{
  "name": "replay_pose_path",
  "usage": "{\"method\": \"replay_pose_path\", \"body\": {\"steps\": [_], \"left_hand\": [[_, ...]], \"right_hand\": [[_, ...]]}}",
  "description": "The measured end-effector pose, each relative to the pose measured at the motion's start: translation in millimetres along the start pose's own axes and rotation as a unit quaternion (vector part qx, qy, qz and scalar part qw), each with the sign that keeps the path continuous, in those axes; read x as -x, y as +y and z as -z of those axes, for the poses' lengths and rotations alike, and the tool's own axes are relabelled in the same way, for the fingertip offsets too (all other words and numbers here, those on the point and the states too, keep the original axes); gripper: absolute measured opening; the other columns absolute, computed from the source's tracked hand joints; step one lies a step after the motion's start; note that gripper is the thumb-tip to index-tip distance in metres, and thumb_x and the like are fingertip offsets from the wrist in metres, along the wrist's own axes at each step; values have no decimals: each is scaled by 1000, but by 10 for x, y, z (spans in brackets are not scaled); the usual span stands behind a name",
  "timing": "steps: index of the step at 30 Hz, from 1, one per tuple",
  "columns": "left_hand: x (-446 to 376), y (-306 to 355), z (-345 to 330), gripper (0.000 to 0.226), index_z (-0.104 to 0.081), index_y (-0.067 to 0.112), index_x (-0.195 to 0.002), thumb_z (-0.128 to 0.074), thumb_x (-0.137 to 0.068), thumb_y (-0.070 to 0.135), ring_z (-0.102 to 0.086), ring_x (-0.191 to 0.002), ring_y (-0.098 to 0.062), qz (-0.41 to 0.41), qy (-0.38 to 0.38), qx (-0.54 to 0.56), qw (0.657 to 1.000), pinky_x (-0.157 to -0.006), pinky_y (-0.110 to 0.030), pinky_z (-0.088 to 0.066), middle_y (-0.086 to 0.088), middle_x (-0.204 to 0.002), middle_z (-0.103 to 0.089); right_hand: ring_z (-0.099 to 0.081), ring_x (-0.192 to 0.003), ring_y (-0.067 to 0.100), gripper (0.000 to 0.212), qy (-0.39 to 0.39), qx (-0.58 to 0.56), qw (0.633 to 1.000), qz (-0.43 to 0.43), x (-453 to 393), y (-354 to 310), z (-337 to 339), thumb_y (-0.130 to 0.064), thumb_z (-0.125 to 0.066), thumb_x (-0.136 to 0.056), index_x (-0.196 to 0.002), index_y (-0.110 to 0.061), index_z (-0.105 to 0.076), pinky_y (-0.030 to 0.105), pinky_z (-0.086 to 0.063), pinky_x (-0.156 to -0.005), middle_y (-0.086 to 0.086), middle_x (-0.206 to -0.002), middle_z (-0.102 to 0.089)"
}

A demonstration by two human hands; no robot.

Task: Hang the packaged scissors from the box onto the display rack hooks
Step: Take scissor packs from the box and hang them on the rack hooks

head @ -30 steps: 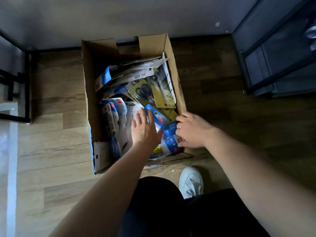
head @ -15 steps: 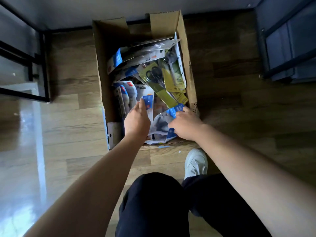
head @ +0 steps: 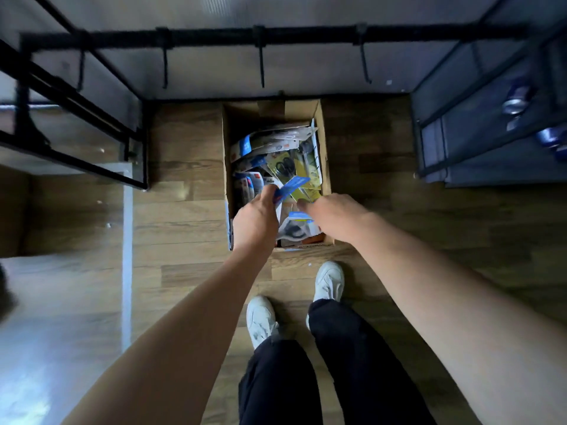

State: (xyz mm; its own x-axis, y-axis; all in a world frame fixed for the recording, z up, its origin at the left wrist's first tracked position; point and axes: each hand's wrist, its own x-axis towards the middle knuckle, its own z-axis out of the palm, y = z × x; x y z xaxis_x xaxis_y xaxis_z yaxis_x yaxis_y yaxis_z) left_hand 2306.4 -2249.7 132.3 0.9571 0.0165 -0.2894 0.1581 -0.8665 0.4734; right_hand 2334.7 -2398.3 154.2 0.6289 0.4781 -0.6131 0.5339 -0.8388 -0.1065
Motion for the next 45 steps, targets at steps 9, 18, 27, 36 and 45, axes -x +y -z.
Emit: {"method": "replay_pose_path", "body": {"steps": [9, 18, 27, 36, 45], "left_hand": [[588, 968, 2012, 28, -54, 4, -111, -49, -94, 27, -58, -86, -40, -20, 85, 152, 985, -60, -32, -29, -20, -95, -67], [1050, 1468, 3385, 17, -58, -1, -87, -53, -92, 15, -40, -61, -18, -61, 185, 293, 936, -56, -29, -31, -7, -66, -54], [1663, 1584, 4199, 7, -62, 11, -94, -55, -93, 11, -47, -60, -4, -111, 271, 358, 887, -55, -11, -36, 2, -72, -57], [1930, 1627, 4587, 5, -59, 14, -87, -57, -92, 13, -43, -53, -2, -136, 309, 335, 880, -51, -13, -34, 6, -62, -50], [1666, 2012, 5134, 5, -61, 13, -89, -58, -91, 17, -60, -75, -38, -167, 363, 356, 845, -67, -46, -52, -20, -81, -64]], "right_hand": [[-61, -101, 37, 34, 120, 6, 979, -165, 1268, -291, 1720, -10, -47, -94, -127, -14, -42, 35, -40, -71, 15, -110, -63], [-59, -85, 36, 17, 281, -109, 927, -223, 2329, -605, 3032, -6, -48, -87, -104, -9, -52, 31, -33, -61, 19, -96, -61], [-59, -95, 29, 29, 432, -175, 859, -212, 2927, -902, 3627, -12, -51, -88, -109, -29, -62, 29, -38, -68, 4, -106, -67], [-62, -80, 21, 18, 561, -200, 796, -105, 3207, -1107, 3906, -14, -61, -87, -101, -19, -69, 24, -43, -61, -1, -93, -73], [-61, -69, 16, 15, 622, -200, 756, 24, 3201, -965, 4534, -11, -64, -86, -98, -14, -72, 25, -45, -65, 0, -82, -72]]}}
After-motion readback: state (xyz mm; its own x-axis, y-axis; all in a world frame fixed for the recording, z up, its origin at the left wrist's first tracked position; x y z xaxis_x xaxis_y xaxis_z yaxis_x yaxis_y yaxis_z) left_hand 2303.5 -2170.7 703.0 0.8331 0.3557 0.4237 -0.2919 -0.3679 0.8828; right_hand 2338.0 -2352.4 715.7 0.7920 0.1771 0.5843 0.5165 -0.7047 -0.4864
